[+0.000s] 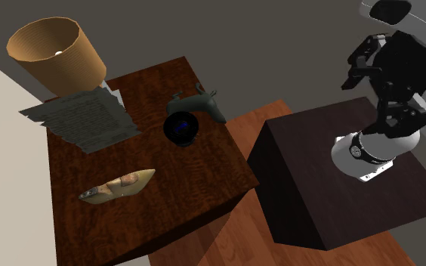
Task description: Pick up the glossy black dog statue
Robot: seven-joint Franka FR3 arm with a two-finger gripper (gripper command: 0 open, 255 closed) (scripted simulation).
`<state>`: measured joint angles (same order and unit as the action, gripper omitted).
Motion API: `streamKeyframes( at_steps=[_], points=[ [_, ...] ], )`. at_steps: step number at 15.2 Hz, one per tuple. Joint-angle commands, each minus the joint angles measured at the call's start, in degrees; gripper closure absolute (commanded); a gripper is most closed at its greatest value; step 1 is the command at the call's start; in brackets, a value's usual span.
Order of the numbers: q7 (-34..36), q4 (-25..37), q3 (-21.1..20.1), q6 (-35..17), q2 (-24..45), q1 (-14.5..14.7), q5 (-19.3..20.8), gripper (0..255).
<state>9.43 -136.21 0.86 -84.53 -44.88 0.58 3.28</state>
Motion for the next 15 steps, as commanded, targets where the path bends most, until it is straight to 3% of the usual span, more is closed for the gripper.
streamKeyframes(
  at_steps=[1, 15],
  points=[
    [0.0, 0.0, 0.0, 0.0, 0.0, 0.0, 0.0, 0],
    [13.85, -2.81, 0.53, -24.59, 22.55, -8.11, 7.18, 0]
  ],
)
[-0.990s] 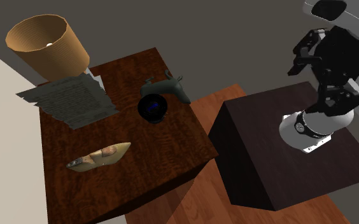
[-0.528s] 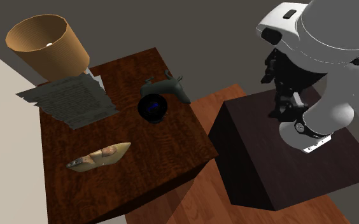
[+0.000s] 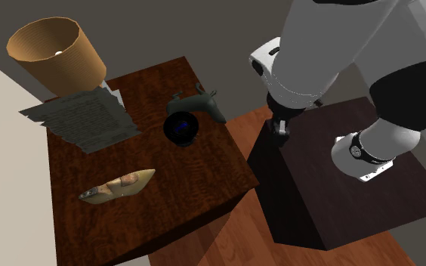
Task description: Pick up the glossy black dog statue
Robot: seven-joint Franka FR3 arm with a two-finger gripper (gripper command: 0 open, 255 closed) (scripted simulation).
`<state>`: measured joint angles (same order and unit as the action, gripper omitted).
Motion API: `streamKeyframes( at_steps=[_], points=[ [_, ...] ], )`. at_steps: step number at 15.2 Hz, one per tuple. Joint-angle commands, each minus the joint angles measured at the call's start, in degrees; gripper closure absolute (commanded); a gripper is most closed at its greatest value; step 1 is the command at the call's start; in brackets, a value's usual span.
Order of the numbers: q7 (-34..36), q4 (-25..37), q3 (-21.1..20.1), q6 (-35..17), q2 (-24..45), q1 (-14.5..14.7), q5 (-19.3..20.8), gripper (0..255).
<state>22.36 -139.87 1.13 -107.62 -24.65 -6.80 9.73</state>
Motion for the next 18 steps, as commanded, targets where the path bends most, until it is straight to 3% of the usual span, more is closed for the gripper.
streamKeyframes(
  at_steps=[1, 9, 18],
  points=[
    [1.99, 1.21, 0.41, -2.97, 4.22, -1.33, 1.36, 0],
    [10.82, 6.45, 2.41, -12.68, 19.74, -5.69, 6.58, 0],
    [19.66, 16.46, 6.44, -19.27, 36.77, -9.35, 10.95, 0]
  ],
)
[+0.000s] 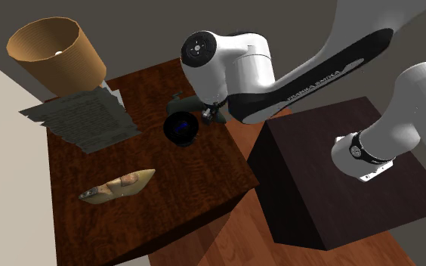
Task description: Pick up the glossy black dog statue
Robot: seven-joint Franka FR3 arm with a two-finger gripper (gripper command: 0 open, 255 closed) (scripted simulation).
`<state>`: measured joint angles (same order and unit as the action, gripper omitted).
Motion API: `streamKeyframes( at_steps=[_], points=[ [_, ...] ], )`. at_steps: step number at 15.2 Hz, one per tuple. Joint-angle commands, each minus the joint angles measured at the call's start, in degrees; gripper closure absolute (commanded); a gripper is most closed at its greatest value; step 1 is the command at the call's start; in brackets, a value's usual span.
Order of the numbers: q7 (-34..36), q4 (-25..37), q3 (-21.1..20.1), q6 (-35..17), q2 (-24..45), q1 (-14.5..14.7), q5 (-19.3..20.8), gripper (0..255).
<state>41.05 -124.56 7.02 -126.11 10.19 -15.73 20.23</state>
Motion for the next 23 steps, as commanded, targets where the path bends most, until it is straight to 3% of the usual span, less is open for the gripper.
streamKeyframes(
  at_steps=[1, 5, 15, 16, 23],
  points=[
    [1.8, 2.46, 1.07, -1.27, 3.76, -0.78, 0.72, 0],
    [4.78, 8.12, 3.14, -2.81, 10.97, -2.28, 1.31, 0],
    [6.47, 8.31, 3.38, -7.23, 15.76, -2.54, 1.79, 0],
    [6.31, 8.85, 3.35, -7.05, 16.08, -2.61, 1.68, 255],
    [6.22, 9.28, 3.33, -7.06, 16.47, -2.69, 1.6, 255]
  ],
)
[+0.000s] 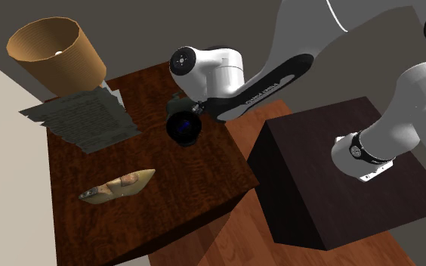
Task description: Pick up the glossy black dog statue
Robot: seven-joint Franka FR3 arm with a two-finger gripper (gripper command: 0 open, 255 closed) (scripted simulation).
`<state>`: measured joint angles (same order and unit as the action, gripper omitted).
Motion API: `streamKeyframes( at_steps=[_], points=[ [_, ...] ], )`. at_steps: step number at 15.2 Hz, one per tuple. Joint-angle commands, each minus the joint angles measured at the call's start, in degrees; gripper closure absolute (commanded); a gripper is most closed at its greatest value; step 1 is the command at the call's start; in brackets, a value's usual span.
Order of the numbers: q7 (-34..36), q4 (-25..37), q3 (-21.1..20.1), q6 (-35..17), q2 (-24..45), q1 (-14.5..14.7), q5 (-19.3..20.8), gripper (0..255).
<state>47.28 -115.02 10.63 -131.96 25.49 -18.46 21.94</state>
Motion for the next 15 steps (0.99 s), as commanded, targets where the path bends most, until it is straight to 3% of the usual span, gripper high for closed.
streamKeyframes(
  at_steps=[1, 15],
  points=[
    [0.22, -0.36, -0.33, -1.17, 1.11, 0.21, -0.1, 255],
    [-2.38, -0.49, -0.37, 6.23, -6.72, 0.52, -0.75, 255]
  ],
)
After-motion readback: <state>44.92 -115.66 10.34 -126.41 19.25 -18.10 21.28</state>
